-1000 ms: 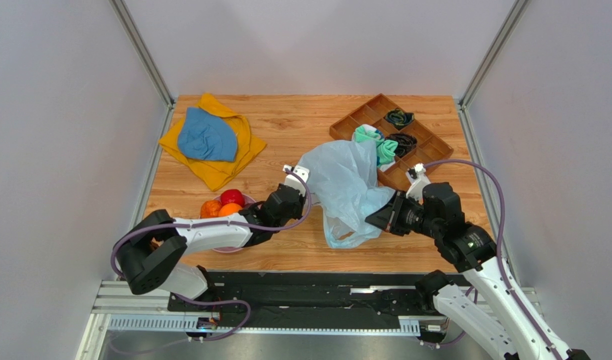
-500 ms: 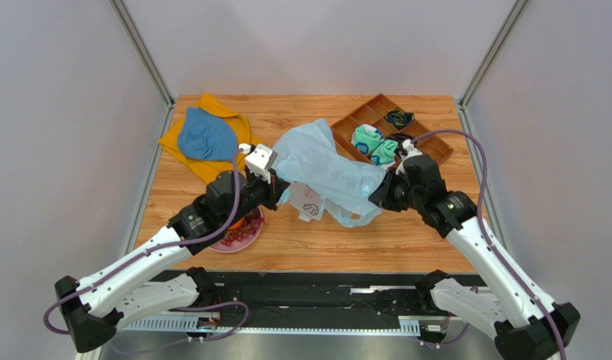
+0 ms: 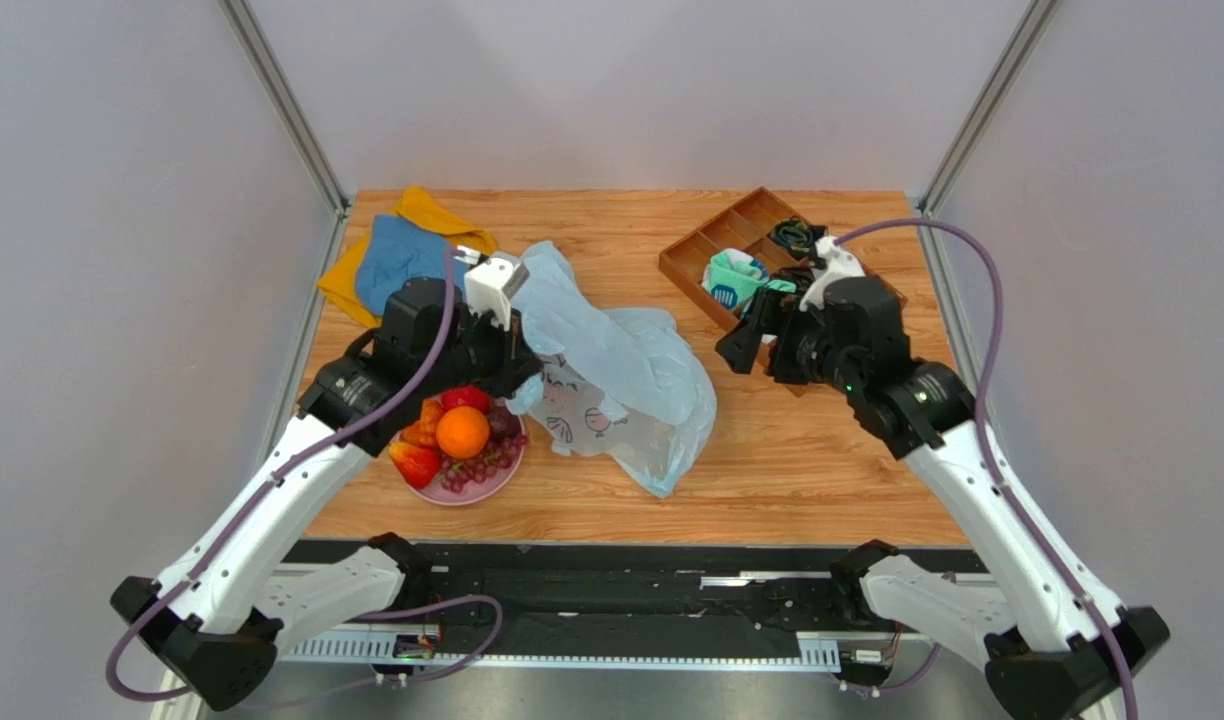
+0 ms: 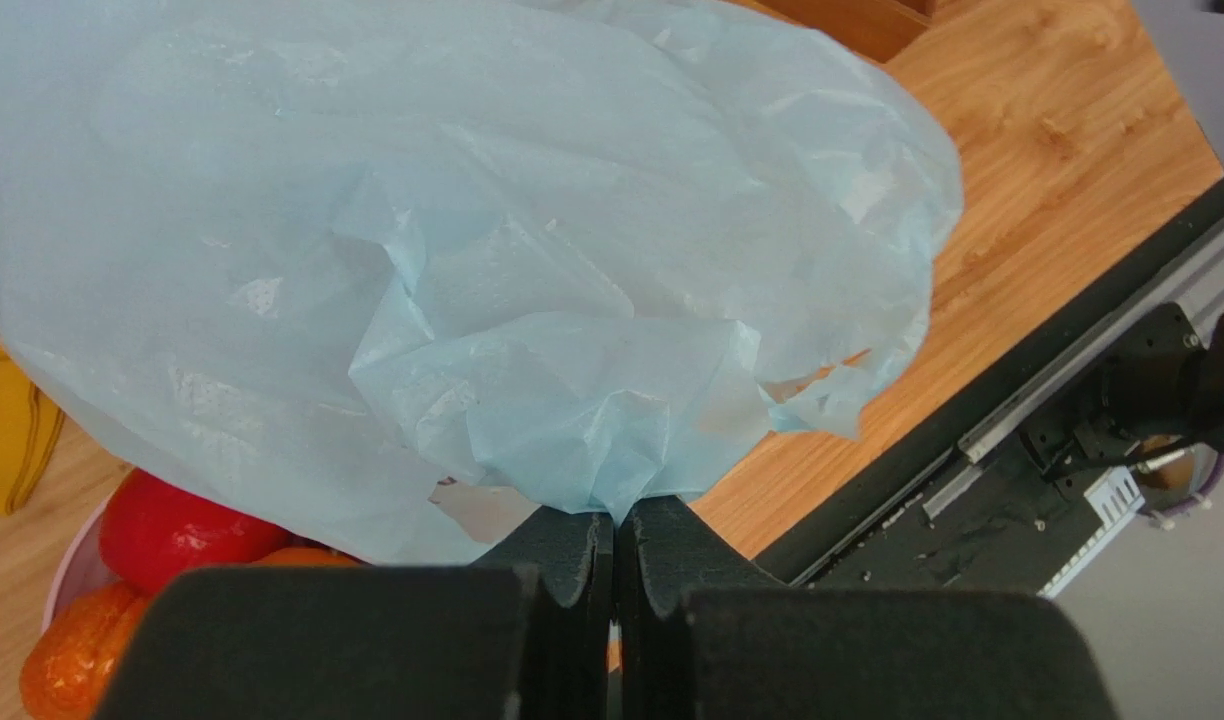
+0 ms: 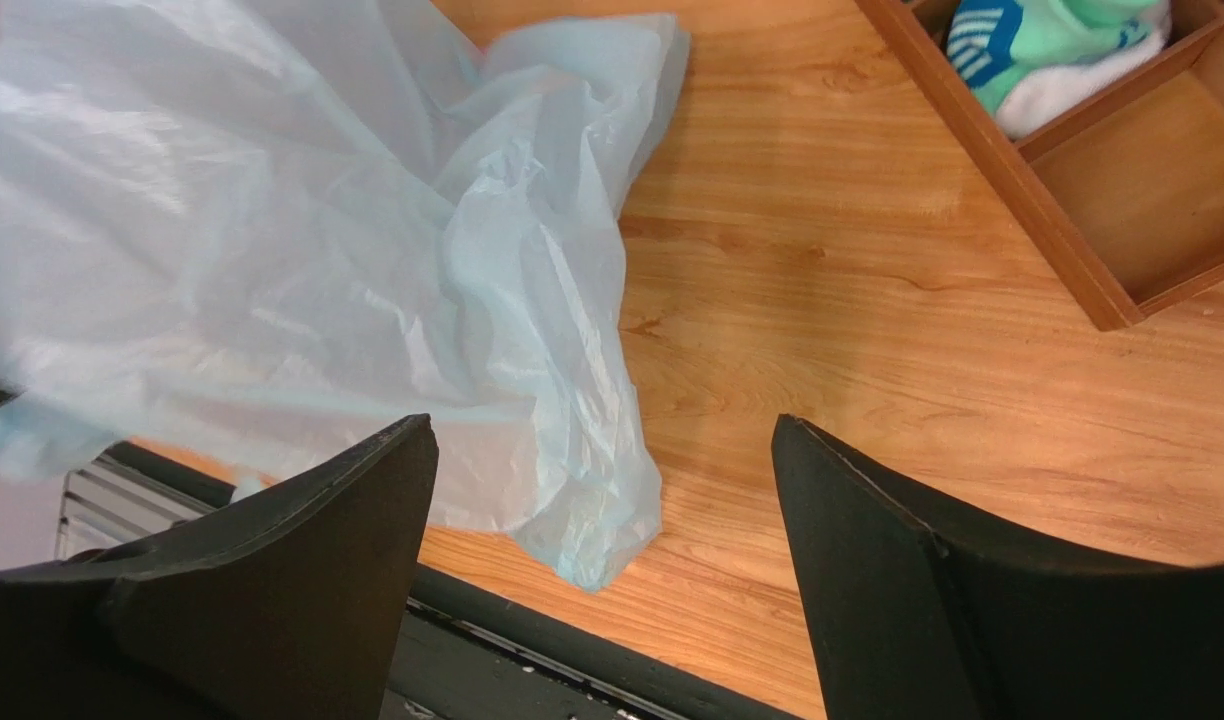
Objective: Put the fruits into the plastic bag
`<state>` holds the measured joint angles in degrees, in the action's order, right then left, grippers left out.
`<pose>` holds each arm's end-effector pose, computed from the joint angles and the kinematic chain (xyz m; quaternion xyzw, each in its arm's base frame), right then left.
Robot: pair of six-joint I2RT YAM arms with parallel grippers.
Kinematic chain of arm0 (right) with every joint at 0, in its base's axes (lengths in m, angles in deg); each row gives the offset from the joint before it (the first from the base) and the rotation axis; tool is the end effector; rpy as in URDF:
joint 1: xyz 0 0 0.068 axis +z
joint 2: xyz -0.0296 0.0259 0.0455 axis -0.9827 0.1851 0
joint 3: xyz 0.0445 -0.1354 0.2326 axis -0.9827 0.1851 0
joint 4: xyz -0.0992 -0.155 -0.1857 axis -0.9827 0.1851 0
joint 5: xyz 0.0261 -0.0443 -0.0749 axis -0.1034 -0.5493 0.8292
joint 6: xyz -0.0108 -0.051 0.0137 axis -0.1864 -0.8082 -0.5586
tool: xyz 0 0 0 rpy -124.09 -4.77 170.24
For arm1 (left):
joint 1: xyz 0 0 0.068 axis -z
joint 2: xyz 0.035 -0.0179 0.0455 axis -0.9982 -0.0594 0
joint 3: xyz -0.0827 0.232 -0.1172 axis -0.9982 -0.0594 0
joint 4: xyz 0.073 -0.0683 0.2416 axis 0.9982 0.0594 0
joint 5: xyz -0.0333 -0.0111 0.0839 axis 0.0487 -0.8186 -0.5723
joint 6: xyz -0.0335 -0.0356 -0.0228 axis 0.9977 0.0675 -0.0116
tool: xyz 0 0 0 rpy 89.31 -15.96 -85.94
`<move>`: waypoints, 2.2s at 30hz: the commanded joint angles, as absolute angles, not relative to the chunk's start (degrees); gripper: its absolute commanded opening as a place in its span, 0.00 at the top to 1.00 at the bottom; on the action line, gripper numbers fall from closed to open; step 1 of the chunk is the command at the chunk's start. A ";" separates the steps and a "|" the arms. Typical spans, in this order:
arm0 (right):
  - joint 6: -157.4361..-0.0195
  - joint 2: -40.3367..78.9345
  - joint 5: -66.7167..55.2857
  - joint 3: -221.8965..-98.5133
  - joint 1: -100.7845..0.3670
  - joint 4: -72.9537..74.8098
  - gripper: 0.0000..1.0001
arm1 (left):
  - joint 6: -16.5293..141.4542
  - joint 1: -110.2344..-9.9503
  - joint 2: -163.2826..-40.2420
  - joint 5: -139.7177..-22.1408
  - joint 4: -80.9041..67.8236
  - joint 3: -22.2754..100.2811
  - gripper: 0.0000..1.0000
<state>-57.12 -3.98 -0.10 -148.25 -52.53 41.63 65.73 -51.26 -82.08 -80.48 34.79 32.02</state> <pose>0.1834 0.0941 0.3582 0.0045 0.8886 0.2263 0.3990 0.1583 -0.1188 0.3769 0.1908 0.8420 -0.2717 0.4253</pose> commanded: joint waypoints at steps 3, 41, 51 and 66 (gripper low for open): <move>-57.07 -15.10 -0.97 -144.96 -49.56 38.74 0.14 | 63.10 -59.87 -86.99 -66.43 35.21 33.37 1.00; -55.31 48.43 12.03 -175.80 -10.25 14.92 0.09 | 58.35 -75.61 -91.57 -71.96 34.15 32.93 1.00; -55.93 55.37 10.54 -180.54 -10.78 14.04 0.08 | 57.91 -77.19 -92.54 -74.86 35.38 33.28 1.00; -54.08 59.60 9.75 -180.99 -11.04 12.55 0.09 | 58.26 -81.05 -94.21 -76.27 35.73 33.02 1.00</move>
<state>-54.19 57.70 11.40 -180.66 -11.39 13.50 57.39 -79.67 -94.08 -79.61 37.06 32.35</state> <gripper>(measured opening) 0.908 0.008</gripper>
